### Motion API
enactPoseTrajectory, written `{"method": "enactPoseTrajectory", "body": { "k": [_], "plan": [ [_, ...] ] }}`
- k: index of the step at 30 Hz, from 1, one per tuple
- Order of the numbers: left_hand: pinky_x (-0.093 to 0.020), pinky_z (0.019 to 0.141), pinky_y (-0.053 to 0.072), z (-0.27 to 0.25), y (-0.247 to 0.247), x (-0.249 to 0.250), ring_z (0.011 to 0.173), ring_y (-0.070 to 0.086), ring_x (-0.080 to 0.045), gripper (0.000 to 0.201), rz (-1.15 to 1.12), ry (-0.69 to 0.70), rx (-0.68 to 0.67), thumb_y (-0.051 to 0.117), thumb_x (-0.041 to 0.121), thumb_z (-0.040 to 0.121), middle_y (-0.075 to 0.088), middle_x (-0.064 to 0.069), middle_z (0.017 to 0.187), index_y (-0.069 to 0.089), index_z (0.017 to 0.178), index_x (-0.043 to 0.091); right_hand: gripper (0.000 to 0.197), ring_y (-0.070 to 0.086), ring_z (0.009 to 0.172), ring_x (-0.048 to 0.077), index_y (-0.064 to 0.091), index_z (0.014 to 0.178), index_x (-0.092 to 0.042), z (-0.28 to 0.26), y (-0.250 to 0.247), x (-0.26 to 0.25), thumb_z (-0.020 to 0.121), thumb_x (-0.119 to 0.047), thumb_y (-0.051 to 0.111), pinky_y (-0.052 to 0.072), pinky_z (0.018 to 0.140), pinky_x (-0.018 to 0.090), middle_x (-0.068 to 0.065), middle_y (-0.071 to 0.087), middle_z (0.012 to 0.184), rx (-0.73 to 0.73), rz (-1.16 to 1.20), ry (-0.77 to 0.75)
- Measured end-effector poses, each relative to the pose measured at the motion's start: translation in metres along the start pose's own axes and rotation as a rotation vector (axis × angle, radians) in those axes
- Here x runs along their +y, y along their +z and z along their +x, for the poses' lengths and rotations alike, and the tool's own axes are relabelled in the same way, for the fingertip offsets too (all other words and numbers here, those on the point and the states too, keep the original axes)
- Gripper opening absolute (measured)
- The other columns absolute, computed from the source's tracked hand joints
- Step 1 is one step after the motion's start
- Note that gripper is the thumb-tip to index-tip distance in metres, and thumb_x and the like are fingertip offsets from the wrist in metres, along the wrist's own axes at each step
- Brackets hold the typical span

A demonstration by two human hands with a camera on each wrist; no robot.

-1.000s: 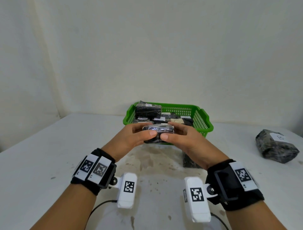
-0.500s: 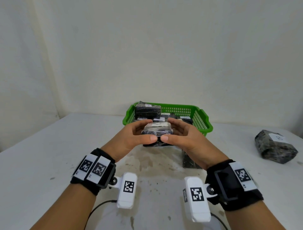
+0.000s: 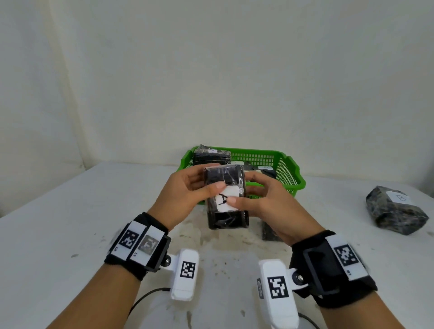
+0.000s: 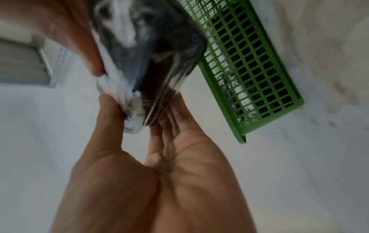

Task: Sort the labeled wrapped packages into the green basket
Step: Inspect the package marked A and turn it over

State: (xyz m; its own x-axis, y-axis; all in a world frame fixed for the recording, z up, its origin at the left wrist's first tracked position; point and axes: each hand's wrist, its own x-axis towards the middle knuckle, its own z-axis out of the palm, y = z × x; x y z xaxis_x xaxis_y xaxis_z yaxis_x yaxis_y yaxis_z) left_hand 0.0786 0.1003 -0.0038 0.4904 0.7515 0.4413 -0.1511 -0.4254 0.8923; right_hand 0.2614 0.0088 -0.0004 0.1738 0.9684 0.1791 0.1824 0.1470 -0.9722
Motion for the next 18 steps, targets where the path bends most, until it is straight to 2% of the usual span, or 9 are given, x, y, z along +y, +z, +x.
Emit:
{"method": "enactPoseTrajectory", "body": {
  "k": [3, 6, 8, 10, 11, 13, 15, 16, 18],
  "plan": [
    [-0.024, 0.084, 0.057, -0.0017, -0.0026, 0.0025, 0.105, 0.07, -0.02, 0.052, -0.035, 0.058, 0.024, 0.08, 0.005, 0.069, 0.074, -0.008, 0.112, 0.066, 0.119, 0.005, 0.055, 0.076, 0.103, 0.015, 0.071, 0.122, -0.026, 0.0008, 0.0009, -0.0024, 0.073, -0.029, 0.094, 0.059, 0.1, 0.039, 0.003, 0.078, 0.114, 0.009, -0.042, -0.028],
    [-0.028, 0.084, 0.058, -0.0016, -0.0025, 0.0025, 0.101, 0.071, -0.02, 0.057, -0.05, 0.117, 0.007, 0.083, 0.003, 0.059, 0.074, -0.01, 0.108, 0.066, 0.113, 0.006, 0.06, 0.073, 0.107, 0.015, 0.074, 0.116, -0.031, 0.0014, -0.0002, -0.0057, 0.07, -0.069, 0.082, 0.048, 0.112, 0.043, -0.009, 0.08, 0.109, -0.086, 0.045, 0.087],
    [-0.029, 0.084, 0.058, -0.0029, 0.0004, 0.002, 0.1, 0.071, -0.021, 0.056, -0.04, 0.146, -0.027, 0.084, 0.002, 0.058, 0.074, -0.01, 0.108, 0.066, 0.111, 0.007, 0.042, 0.07, 0.098, 0.014, 0.082, 0.097, -0.036, 0.0006, -0.0002, -0.0068, 0.074, -0.069, 0.069, 0.045, 0.113, 0.043, -0.013, 0.08, 0.093, -0.116, 0.115, 0.132],
    [-0.028, 0.084, 0.057, -0.004, 0.0019, 0.0016, 0.102, 0.071, -0.021, 0.056, -0.03, 0.168, -0.059, 0.085, 0.001, 0.059, 0.073, -0.01, 0.109, 0.066, 0.11, 0.009, 0.026, 0.068, 0.088, 0.014, 0.084, 0.082, -0.039, -0.0012, 0.0011, -0.0071, 0.075, -0.062, 0.072, 0.044, 0.115, 0.045, -0.011, 0.077, 0.083, -0.115, 0.159, 0.149],
    [-0.027, 0.084, 0.057, -0.0042, 0.0015, 0.0018, 0.103, 0.071, -0.021, 0.056, -0.03, 0.175, -0.074, 0.087, 0.003, 0.061, 0.073, -0.009, 0.111, 0.065, 0.112, 0.009, 0.023, 0.068, 0.088, 0.015, 0.084, 0.082, -0.038, -0.0019, 0.001, -0.0066, 0.076, -0.058, 0.076, 0.045, 0.116, 0.046, -0.008, 0.077, 0.084, -0.117, 0.166, 0.14],
    [-0.027, 0.086, 0.056, -0.0041, 0.0007, 0.0016, 0.109, 0.068, -0.021, 0.058, -0.021, 0.158, -0.112, 0.089, 0.018, 0.067, 0.07, -0.007, 0.118, 0.063, 0.119, 0.011, 0.032, 0.071, 0.093, 0.015, 0.084, 0.093, -0.028, -0.0038, 0.0008, -0.0074, 0.075, -0.054, 0.077, 0.047, 0.115, 0.045, -0.002, 0.08, 0.096, -0.11, 0.173, 0.107],
    [-0.034, 0.092, 0.056, -0.0042, 0.001, -0.0011, 0.115, 0.065, -0.019, 0.072, 0.027, 0.07, -0.152, 0.08, 0.055, 0.069, 0.067, -0.003, 0.124, 0.06, 0.127, 0.017, 0.049, 0.072, 0.098, 0.013, 0.081, 0.107, -0.019, -0.0045, 0.0001, -0.0079, 0.072, -0.052, 0.073, 0.047, 0.112, 0.041, 0.003, 0.08, 0.108, -0.093, 0.178, 0.065],
    [-0.037, 0.096, 0.054, -0.0043, 0.0018, -0.003, 0.117, 0.064, -0.018, 0.078, 0.055, 0.016, -0.18, 0.073, 0.07, 0.066, 0.067, -0.001, 0.125, 0.061, 0.127, 0.023, 0.054, 0.071, 0.101, 0.013, 0.08, 0.11, -0.016, -0.0042, -0.0005, -0.0085, 0.07, -0.052, 0.073, 0.047, 0.111, 0.04, 0.005, 0.08, 0.112, -0.081, 0.177, 0.049],
    [-0.038, 0.102, 0.05, -0.0052, 0.0049, -0.0052, 0.12, 0.062, -0.02, 0.081, 0.037, -0.099, -0.246, 0.067, 0.083, 0.057, 0.068, 0.0, 0.124, 0.065, 0.121, 0.031, 0.056, 0.071, 0.108, 0.019, 0.079, 0.109, -0.013, -0.0027, -0.0023, -0.0081, 0.068, -0.051, 0.079, 0.047, 0.112, 0.04, 0.009, 0.078, 0.115, -0.061, 0.155, 0.035]
  ]
}}
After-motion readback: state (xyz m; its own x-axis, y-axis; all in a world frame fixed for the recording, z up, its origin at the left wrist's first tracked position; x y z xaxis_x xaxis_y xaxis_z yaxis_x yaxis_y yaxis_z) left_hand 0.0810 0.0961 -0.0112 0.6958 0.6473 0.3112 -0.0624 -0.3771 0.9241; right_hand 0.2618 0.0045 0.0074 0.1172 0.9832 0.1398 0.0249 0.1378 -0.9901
